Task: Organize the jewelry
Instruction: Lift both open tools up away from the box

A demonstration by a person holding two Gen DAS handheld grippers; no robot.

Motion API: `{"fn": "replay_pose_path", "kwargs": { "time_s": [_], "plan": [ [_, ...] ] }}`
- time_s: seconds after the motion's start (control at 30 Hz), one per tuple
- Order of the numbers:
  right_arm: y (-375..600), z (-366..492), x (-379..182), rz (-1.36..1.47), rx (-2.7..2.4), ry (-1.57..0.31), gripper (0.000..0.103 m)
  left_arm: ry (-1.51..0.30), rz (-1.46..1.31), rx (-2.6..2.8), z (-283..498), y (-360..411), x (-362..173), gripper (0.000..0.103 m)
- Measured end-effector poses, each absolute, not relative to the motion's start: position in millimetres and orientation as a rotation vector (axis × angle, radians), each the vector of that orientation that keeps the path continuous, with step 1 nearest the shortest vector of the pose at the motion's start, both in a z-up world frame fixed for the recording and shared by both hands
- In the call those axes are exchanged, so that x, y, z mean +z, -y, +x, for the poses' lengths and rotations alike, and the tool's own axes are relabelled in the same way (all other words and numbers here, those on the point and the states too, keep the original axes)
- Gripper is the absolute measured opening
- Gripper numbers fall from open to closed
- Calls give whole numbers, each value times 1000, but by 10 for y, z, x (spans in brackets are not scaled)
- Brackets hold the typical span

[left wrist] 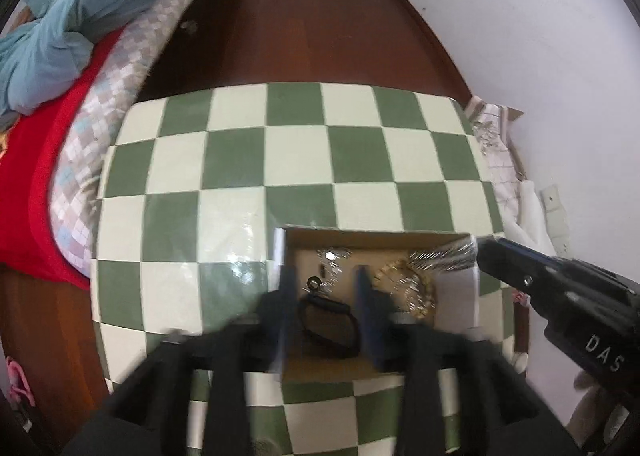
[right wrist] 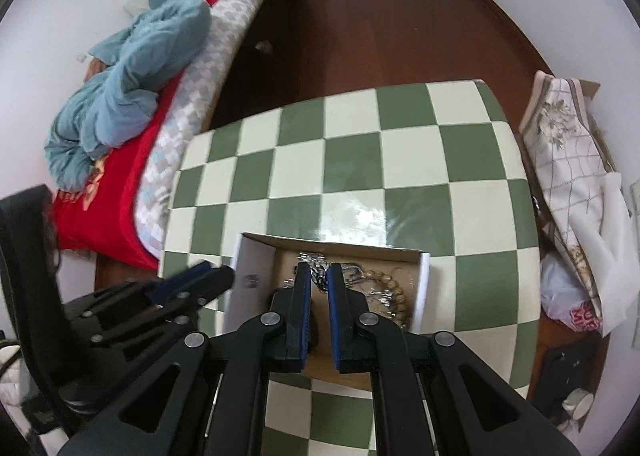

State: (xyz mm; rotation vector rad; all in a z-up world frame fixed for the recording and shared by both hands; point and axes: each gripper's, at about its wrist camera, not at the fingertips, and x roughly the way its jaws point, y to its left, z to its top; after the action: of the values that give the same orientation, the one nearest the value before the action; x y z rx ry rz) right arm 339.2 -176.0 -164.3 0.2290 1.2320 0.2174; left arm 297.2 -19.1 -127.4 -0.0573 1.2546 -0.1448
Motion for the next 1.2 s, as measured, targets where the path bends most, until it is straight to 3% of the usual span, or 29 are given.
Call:
{"fn": "replay_pose_path", "kwargs": {
  "time_s": [0.03,0.07,0.1,0.17,0.23,0.3,0.67,1.2],
  "plan": [
    [1765,3379,-1661,213,203,-1237,37,-1238,-54,-130,2968,175,-1256,79],
    [1778,3372,-1690,194,184,-1249,65,-1218,-53,-107,2950,149,-1236,82],
    [1795,3353,-1708,180,165,-1256,81,-1203,-51,-94,2930,126,-1224,84],
    [1819,3282,-1756,112,112,-1271,84,-1198,-41,-81,2927,97,-1231,85],
    [1862,3188,-1824,69,69,-1298,86,-1195,-1,-53,2891,104,-1259,103],
    [1908,3108,-1903,33,25,-1321,101,-1196,32,-20,2843,102,-1307,103],
    [1959,2549,-2070,-9,-84,-1288,102,-1153,57,16,2334,46,-1360,103],
    [1921,1252,-975,22,-115,-1014,102,-899,49,52,1051,-104,-300,103]
  ]
}}
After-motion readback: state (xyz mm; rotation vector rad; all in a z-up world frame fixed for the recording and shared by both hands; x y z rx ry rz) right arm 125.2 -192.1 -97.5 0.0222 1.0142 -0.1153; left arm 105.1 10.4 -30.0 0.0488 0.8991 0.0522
